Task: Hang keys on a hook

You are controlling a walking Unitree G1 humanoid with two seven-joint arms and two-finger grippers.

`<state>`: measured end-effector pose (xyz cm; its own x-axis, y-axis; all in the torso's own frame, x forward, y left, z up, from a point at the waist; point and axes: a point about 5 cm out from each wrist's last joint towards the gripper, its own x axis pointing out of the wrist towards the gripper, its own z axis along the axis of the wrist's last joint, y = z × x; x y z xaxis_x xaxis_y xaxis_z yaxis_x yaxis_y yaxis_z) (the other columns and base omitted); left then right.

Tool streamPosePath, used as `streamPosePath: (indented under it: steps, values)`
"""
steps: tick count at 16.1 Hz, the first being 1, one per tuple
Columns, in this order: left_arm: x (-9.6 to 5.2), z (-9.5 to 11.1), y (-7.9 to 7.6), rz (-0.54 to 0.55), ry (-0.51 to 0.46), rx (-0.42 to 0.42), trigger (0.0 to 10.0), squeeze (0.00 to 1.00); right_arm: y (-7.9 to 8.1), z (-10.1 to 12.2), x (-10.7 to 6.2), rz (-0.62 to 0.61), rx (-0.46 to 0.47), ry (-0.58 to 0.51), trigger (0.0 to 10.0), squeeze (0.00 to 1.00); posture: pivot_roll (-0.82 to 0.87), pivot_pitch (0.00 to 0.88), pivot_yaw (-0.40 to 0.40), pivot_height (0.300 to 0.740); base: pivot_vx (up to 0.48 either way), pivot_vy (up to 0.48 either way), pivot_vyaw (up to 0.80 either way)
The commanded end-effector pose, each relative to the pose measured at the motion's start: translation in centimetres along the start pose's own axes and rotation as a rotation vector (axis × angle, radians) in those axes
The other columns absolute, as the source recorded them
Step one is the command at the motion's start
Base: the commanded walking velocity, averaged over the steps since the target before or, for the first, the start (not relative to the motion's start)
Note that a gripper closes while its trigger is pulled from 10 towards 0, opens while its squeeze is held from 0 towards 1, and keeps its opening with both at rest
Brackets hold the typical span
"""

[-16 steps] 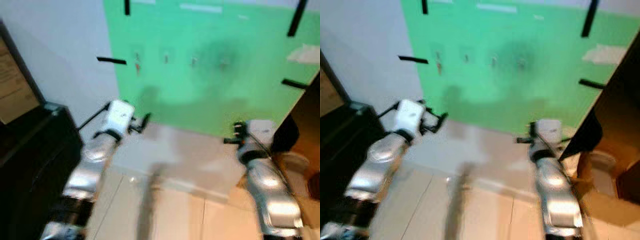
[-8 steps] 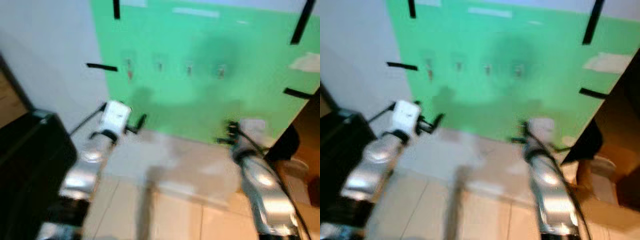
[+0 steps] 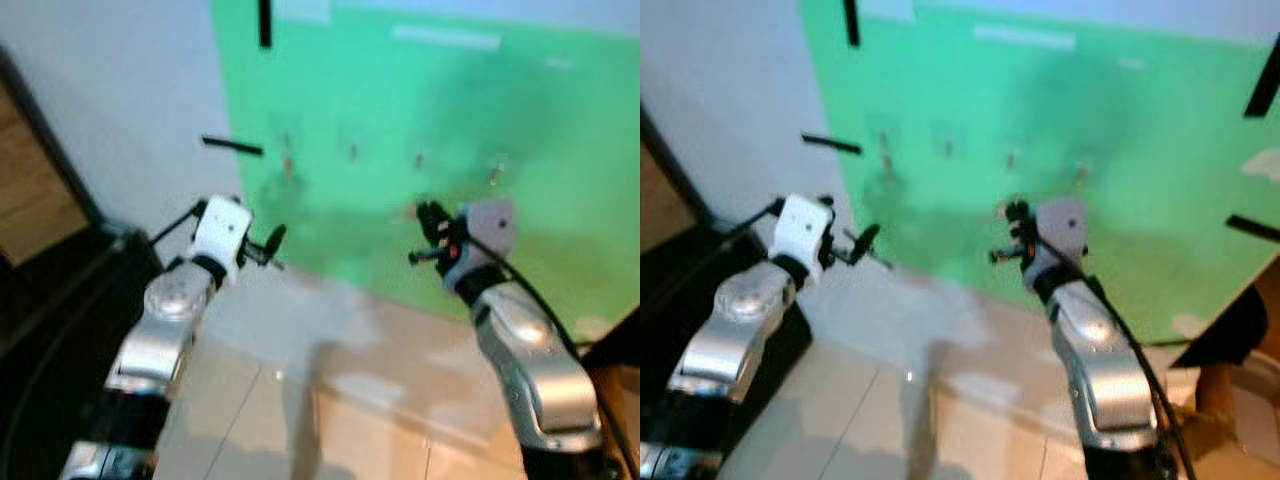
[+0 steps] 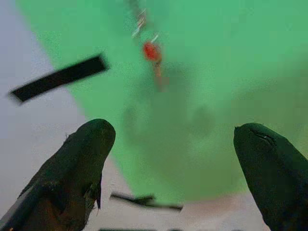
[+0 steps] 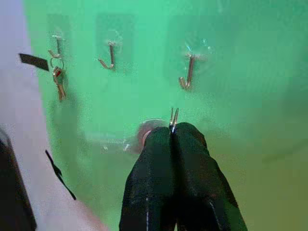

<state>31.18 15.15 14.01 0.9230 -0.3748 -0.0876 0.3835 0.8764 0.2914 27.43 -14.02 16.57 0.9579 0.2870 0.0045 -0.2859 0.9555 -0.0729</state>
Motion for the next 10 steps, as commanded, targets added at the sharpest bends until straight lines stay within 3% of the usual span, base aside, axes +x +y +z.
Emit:
streamPosePath:
  steps: [1, 3, 5, 8, 10]
  values:
    - [0.2, 0.6, -0.7, -0.03, -0.024, 0.011, 10.0, 0.0, 0.0, 0.2, -0.1, 0.024, 0.001, 0.0, 10.0, 0.0, -0.07, 0.0, 0.029, 0.74, 0.337, 0.0, 0.8]
    - [0.2, 0.8, -0.6, -0.045, -0.031, 0.022, 10.0, 0.0, 0.8, 0.5, -0.2, 0.087, 0.011, -0.009, 10.0, 0.0, -0.07, 0.0, 0.027, 0.74, 0.339, 0.0, 0.8]
    - [0.1, 0.8, -0.6, -0.073, -0.031, 0.034, 10.0, 0.0, 1.5, 0.5, -0.4, 0.162, 0.021, 0.0, 10.0, 0.0, -0.07, 0.0, 0.025, 0.74, 0.324, 0.0, 0.0]
    - [-0.3, 1.2, -0.9, -0.177, -0.063, 0.054, 10.0, 0.0, 1.9, 0.6, -0.4, 0.201, 0.027, 0.001, 10.0, 0.0, -0.06, 0.0, 0.018, 0.74, 0.0, 0.0, 0.0]
    - [-0.8, 1.7, -1.3, -0.296, -0.084, 0.02, 10.0, 0.0, 2.0, 0.8, -0.3, 0.212, 0.036, -0.005, 10.0, 0.0, -0.06, 0.0, 0.016, 0.74, 0.0, 0.0, 0.0]
